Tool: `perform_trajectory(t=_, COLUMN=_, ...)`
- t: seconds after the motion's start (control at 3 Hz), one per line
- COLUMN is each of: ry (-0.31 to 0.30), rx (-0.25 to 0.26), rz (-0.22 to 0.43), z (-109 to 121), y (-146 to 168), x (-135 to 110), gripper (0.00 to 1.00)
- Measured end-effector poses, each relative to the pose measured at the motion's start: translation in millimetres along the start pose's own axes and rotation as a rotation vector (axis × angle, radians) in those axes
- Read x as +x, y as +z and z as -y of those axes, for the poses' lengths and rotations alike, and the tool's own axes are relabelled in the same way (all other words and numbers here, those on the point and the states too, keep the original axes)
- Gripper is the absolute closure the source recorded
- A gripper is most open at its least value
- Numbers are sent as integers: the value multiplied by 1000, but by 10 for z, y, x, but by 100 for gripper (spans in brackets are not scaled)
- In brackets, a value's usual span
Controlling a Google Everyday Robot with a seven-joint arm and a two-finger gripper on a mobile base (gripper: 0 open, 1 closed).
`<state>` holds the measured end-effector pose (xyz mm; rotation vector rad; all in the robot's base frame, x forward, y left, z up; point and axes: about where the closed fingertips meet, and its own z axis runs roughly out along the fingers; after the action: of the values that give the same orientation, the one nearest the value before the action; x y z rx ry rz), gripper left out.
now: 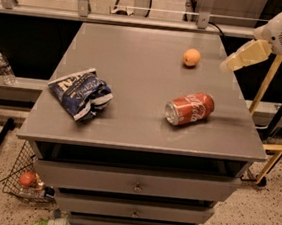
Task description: Move orange near coke can
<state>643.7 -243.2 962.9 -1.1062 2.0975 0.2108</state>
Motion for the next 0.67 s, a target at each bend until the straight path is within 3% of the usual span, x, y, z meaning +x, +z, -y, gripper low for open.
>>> perform_trajectory(t=0.67, ry=98, rx=72, rz=7, z=246, y=1038, x=-231, gripper=0)
